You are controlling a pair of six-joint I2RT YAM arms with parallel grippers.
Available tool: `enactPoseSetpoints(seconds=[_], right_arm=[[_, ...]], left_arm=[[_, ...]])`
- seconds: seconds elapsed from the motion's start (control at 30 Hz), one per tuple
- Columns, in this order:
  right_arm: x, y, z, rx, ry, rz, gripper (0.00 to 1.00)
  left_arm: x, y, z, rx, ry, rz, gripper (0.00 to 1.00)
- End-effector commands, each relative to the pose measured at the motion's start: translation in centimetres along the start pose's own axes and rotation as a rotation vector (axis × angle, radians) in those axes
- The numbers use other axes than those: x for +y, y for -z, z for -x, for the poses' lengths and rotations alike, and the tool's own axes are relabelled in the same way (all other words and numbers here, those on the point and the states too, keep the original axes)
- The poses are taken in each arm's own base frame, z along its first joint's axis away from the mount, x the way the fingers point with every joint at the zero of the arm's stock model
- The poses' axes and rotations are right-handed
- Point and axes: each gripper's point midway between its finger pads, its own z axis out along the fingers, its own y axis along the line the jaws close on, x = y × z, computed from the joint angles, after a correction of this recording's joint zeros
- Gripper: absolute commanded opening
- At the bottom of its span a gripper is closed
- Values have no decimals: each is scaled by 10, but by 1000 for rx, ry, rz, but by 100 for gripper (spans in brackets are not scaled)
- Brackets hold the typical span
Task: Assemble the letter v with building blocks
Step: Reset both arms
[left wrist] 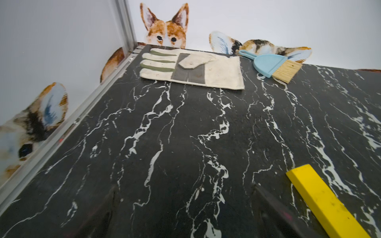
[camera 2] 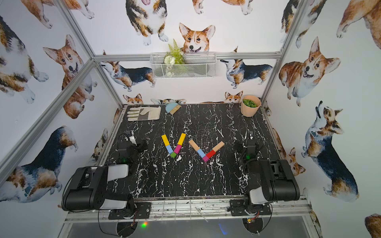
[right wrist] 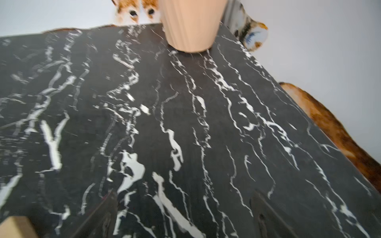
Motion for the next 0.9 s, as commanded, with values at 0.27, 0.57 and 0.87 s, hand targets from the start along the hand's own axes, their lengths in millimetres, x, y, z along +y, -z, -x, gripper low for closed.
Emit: enactPoseSetpoints(seconds=[0.27, 0.57, 0.87], right_arm=[[14, 0, 20, -72, 19, 82, 100], [15, -1, 20, -64, 18, 89, 100], [16, -4, 18, -43, 12, 104, 100]], left_arm=[[-24, -20, 15, -29, -108, -35, 100], [-23, -19, 16, -31, -107, -34, 100], [-23, -19, 16, -34, -109, -31, 100]])
